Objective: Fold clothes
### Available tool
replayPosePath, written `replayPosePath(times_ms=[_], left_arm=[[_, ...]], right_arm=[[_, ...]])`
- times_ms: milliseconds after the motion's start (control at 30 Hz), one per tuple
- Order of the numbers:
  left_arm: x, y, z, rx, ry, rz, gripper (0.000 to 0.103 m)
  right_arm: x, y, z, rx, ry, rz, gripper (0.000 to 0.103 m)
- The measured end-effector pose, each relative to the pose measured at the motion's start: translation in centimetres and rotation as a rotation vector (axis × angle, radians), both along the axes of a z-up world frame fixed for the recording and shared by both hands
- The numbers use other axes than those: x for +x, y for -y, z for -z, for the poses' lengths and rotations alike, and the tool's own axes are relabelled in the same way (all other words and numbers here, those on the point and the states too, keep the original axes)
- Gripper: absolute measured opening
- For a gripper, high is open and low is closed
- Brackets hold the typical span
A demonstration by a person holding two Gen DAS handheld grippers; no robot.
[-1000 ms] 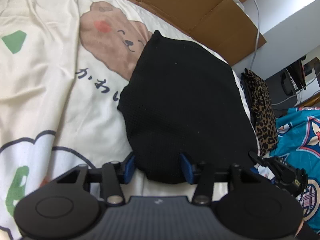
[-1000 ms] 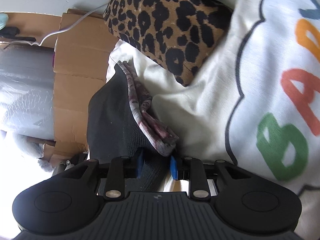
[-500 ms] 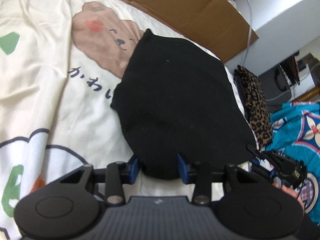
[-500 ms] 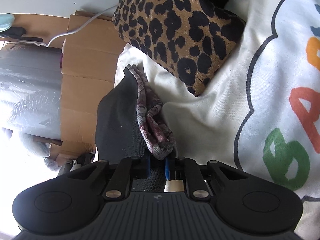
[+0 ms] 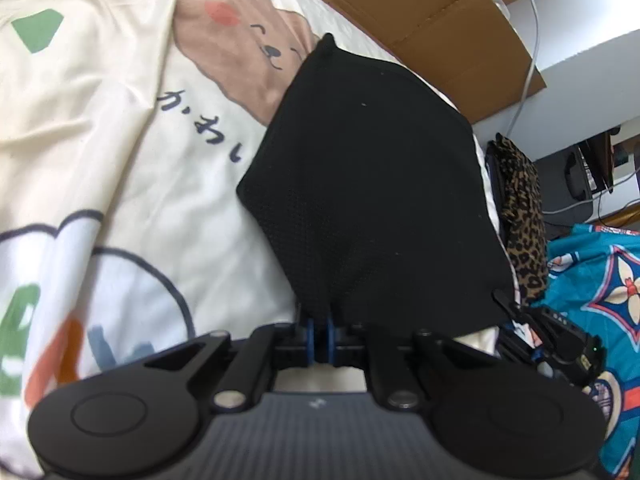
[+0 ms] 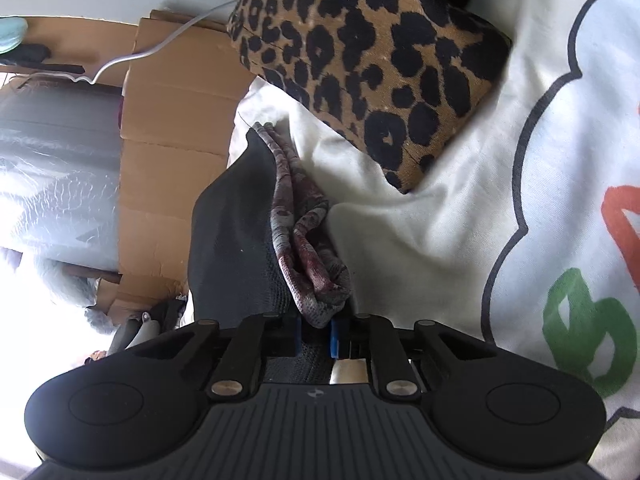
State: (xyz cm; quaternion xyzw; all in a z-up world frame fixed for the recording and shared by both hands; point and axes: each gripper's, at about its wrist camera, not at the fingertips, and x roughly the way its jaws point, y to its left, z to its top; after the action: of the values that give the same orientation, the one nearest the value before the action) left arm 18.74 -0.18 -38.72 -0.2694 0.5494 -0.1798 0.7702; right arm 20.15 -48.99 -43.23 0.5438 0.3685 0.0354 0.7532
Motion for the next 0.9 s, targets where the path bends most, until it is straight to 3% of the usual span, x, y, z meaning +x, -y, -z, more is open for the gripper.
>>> replayPosePath(times_ms=[233,533,900], left_arm=[[-1.7,-1.0,-2.0,-0.060,-0.058,-0.056,0.006],[-2.7,-0.9,-4.6,-0.078,-0.110,-0.091,0.006],[-5.1,0.0,-5.5,-0.035,-0.177,-0.154,0.006]], right_arm=[[-0.2,0.1,-0.8,0.003,0.007,-0.007,0.010],[-0.6,0.3,-2.3,-0.002,-0.005,-0.036,0.009],[-1.7,0.3,-4.8,-0.069,-0.050,-0.153,0.009]])
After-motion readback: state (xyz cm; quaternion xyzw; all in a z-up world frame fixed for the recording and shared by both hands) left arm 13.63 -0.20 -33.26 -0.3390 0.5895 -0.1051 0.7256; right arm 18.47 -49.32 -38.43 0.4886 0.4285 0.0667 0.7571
